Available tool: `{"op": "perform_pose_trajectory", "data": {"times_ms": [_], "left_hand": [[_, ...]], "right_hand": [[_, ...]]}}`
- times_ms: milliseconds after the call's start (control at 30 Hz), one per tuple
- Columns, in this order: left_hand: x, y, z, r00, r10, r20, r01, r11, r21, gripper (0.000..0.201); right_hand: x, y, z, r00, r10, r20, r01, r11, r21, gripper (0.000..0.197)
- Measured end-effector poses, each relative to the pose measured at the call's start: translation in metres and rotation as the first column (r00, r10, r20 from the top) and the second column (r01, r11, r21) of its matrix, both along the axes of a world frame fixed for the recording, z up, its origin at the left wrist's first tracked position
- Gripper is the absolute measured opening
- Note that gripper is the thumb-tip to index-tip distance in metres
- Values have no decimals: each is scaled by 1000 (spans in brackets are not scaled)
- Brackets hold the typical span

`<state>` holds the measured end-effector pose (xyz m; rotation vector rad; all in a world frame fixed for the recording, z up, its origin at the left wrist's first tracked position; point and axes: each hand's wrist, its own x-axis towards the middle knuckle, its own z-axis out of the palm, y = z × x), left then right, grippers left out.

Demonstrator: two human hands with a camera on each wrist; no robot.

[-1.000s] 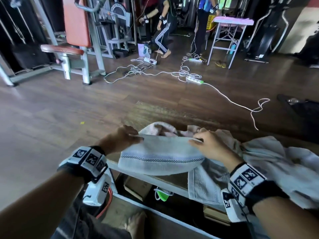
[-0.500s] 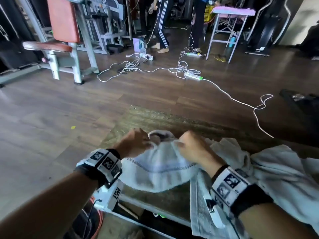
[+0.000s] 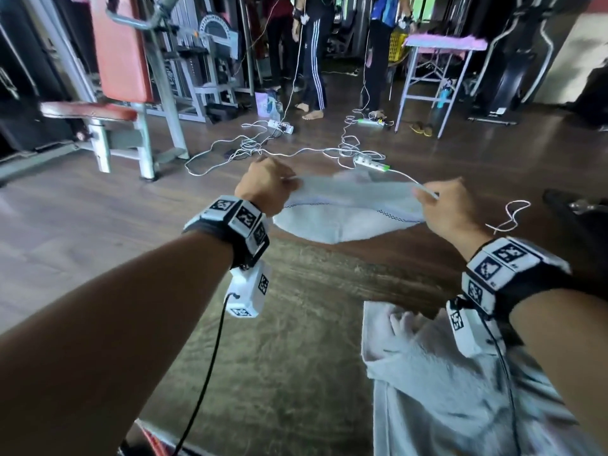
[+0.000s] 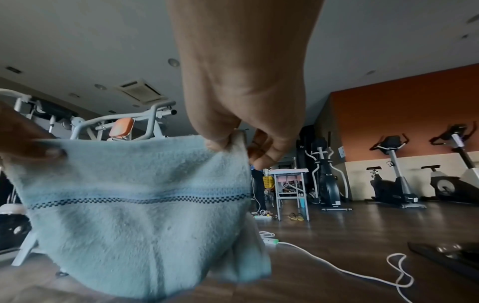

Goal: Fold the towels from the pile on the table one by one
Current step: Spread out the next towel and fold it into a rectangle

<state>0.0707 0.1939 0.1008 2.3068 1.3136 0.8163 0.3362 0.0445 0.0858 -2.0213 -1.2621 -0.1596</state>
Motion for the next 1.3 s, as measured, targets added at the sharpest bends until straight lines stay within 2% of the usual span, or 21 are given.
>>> {"op": "perform_pose_trajectory", "data": {"times_ms": [100,167,233,333,367,433,533,567,633,700,767,900,967,1067,1133,1300], "left_hand": [[-3,0,-13,998,66,9,-65,998,-18,14],[-4,-2,-15,997,61,49,-59,997,-50,15],[-3,-5,-11,969,47,243,1,981,-195,13],[2,-7,2,849,104,518,114,921,-372,9],[3,-10,9,814,103,572,139,921,-364,10],[3,-15,24,780,48,624,139,959,-248,16],[-9,-29,39,869,-67,490,51,998,47,10],[-15,-34,40,900,-85,428,48,994,96,10],[-30,-35,30,954,-76,290,38,990,134,23],[-48,-36,13,974,-94,205,75,992,102,25],[-69,-46,-6,983,-126,132,120,991,51,23],[-110,-71,-42,985,-169,39,169,986,9,36],[-129,-85,-49,982,-188,7,188,982,-20,35],[-151,-108,-45,966,-257,-1,257,964,-62,38],[-166,-122,-38,949,-312,-34,308,947,-95,38],[-202,-156,-9,907,-372,-197,301,900,-315,32]], "right_hand": [[-9,-16,-6,991,123,-56,-122,992,13,43],[-16,-23,-6,991,128,-42,-128,992,11,41],[-18,-24,-4,994,99,-51,-100,994,-32,34],[-14,-24,3,997,46,-60,-51,995,-91,20],[-13,-24,7,997,30,-70,-36,996,-83,18],[-9,-27,17,998,2,-67,-2,1000,1,19],[-1,-36,27,999,-6,-31,11,985,170,28],[-1,-42,28,999,2,-33,4,985,170,30],[-6,-58,22,997,27,-69,-23,998,59,30],[-16,-79,11,993,62,-100,-72,992,-107,25],[-30,-104,-2,987,95,-126,-118,975,-191,18],[-61,-148,-26,963,202,-177,-237,950,-204,20],[-76,-167,-32,957,223,-184,-257,948,-188,23],[-93,-194,-34,934,296,-199,-327,935,-141,30],[-104,-210,-29,901,368,-231,-404,906,-130,42],[-118,-234,-10,837,414,-357,-516,814,-267,74]]}}
